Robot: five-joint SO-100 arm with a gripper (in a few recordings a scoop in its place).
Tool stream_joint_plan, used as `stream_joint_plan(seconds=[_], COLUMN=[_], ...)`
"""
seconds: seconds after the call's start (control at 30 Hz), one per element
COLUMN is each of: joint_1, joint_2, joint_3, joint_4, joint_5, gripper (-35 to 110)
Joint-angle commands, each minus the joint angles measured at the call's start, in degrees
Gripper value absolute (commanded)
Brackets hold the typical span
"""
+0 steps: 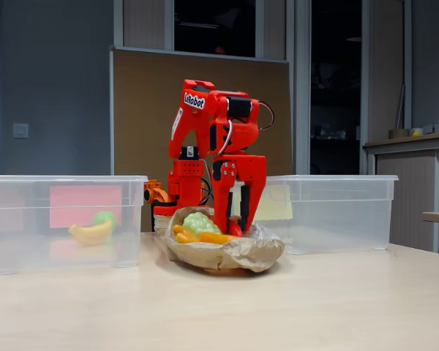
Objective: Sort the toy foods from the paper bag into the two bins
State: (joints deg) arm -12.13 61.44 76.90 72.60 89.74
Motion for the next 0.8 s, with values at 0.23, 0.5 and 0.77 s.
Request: stream_joint_plan(seconds=[0.23,0.5,0.77], joint_1=[0.3,2.4,5.2], joint_2=[3.3,6.2,11.9], joint_3=[-4.5,-15.2,-29.6], joint_4=[6.6,20.8,32.6], joint_5=[0.3,-2.8,-9.5], gripper=[0,0,0])
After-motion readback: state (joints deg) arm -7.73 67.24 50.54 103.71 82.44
